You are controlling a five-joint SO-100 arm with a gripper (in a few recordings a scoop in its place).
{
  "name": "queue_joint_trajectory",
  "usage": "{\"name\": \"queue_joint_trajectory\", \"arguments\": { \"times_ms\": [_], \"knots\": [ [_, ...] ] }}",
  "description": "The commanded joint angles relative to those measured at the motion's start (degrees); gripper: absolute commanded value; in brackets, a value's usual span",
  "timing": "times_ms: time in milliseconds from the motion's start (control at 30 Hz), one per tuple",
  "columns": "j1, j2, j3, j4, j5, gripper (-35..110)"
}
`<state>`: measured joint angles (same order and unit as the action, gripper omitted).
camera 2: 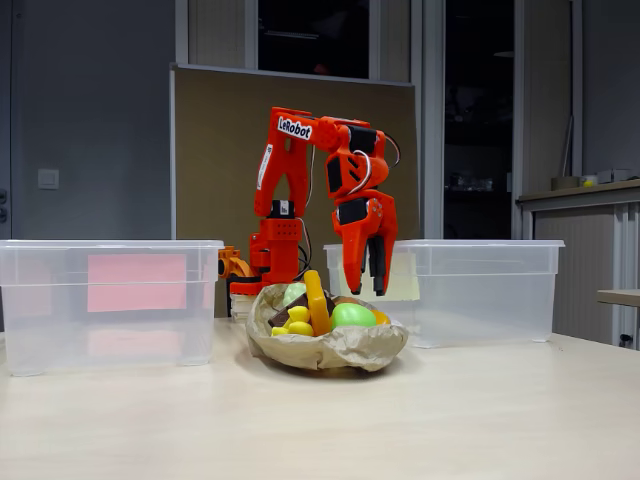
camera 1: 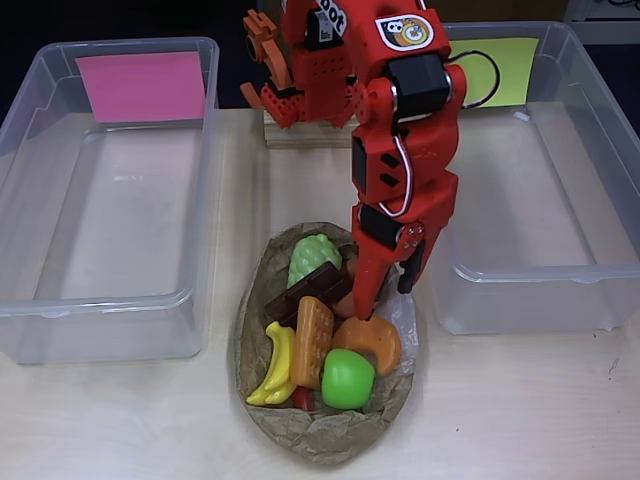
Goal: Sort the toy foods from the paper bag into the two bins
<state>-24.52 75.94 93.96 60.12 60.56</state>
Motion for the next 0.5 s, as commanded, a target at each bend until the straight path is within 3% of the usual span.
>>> {"name": "queue_joint_trajectory", "arguments": {
  "times_ms": [0, 467],
  "knots": [
    [-2.02, 1.41, -0.79, 1.41, -0.7, 25],
    [0.18, -9.32, -5.8, -2.37, -3.16, 27]
  ]
}}
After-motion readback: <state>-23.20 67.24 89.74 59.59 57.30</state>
